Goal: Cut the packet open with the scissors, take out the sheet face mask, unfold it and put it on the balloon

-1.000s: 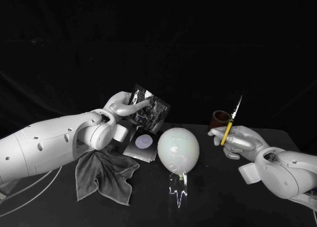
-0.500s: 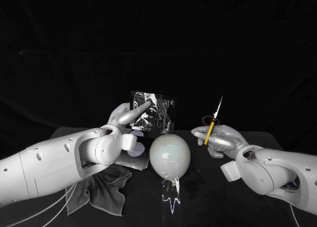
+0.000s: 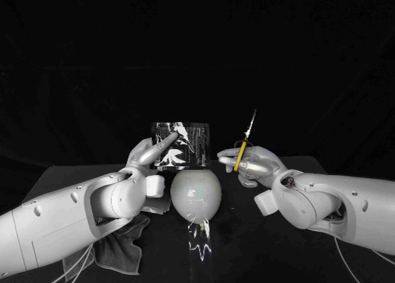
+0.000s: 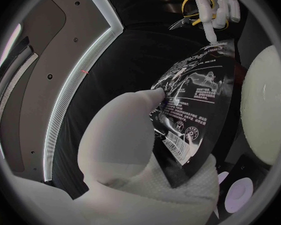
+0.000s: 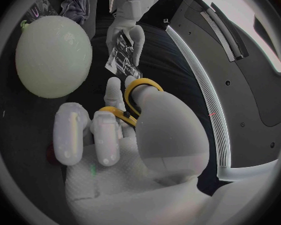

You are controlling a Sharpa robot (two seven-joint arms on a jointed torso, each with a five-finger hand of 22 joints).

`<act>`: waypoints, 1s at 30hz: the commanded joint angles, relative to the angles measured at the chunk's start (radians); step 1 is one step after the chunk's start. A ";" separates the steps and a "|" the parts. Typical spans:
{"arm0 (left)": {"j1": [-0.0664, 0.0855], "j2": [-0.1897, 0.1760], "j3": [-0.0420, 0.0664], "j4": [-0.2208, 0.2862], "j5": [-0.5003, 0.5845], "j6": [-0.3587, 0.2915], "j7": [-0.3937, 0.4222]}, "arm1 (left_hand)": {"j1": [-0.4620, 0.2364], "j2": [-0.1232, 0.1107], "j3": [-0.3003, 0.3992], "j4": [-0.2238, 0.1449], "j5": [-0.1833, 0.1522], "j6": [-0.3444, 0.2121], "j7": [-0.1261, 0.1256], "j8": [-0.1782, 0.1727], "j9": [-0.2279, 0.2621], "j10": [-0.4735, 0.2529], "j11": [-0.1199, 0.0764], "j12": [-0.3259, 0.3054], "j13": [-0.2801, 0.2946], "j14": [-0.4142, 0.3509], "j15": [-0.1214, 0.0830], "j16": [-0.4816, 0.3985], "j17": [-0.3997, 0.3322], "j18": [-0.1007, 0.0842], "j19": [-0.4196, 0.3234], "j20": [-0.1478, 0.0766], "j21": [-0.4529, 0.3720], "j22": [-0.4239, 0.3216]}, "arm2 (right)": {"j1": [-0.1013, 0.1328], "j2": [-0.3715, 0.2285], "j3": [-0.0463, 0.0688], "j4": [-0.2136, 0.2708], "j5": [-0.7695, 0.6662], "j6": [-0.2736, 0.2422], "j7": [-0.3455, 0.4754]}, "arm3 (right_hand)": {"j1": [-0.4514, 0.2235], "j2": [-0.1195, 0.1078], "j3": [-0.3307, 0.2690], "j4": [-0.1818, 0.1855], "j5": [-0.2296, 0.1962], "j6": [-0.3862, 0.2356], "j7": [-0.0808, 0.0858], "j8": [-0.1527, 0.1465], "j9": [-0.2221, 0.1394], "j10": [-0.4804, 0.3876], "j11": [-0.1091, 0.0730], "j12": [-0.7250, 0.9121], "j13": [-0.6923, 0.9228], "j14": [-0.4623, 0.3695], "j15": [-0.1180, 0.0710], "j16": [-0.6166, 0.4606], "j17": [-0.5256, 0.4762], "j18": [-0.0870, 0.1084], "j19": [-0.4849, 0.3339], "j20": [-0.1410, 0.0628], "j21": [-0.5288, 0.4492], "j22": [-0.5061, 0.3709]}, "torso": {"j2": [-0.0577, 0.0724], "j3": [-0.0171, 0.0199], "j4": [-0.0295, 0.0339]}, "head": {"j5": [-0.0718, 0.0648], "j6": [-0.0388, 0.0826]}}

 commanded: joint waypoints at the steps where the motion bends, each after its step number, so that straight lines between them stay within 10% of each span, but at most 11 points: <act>1: -0.001 0.005 0.002 0.003 0.024 0.033 0.019 | -0.001 0.012 0.006 -0.003 0.003 -0.007 0.002 -0.005 0.002 0.005 0.003 -0.004 0.000 0.001 0.004 -0.005 0.001 -0.003 -0.006 0.000 0.004 0.001 | 0.004 0.006 0.001 0.004 0.020 0.015 0.029 | 0.022 0.002 -0.010 -0.005 -0.001 -0.324 0.025 -0.007 -0.029 0.264 -0.027 0.656 -0.004 0.080 -0.002 0.001 0.146 -0.019 0.002 0.001 -0.002 0.142 | 0.000 0.0000 0.0014 | -0.020 -0.004; 14: -0.003 0.008 0.002 0.011 0.011 0.049 0.008 | -0.003 0.016 0.007 -0.005 0.003 -0.006 0.003 -0.004 0.002 0.008 0.003 -0.004 0.000 0.004 0.004 -0.006 0.002 -0.002 -0.007 0.001 0.006 0.003 | 0.008 0.027 0.003 -0.011 0.044 0.015 0.029 | 0.021 0.011 -0.049 0.001 -0.001 -0.402 0.047 -0.010 -0.096 0.260 -0.009 0.653 -0.019 0.078 0.012 -0.001 0.140 -0.016 -0.005 0.009 -0.013 0.138 | -0.002 -0.0012 0.0034 | -0.031 -0.005; 30: -0.002 0.008 0.002 0.019 -0.021 0.057 -0.007 | -0.005 0.017 0.007 -0.006 0.003 -0.006 0.004 -0.004 0.003 0.009 0.003 -0.004 0.000 0.005 0.004 -0.007 0.002 -0.002 -0.007 0.001 0.008 0.003 | 0.010 0.043 0.007 0.008 0.049 0.021 0.023 | 0.031 0.028 -0.079 0.005 -0.002 -0.336 0.065 0.005 -0.065 0.257 0.006 0.661 -0.022 0.079 0.026 0.000 0.143 -0.016 -0.006 0.020 -0.016 0.139 | -0.002 0.0004 0.0005 | -0.028 0.000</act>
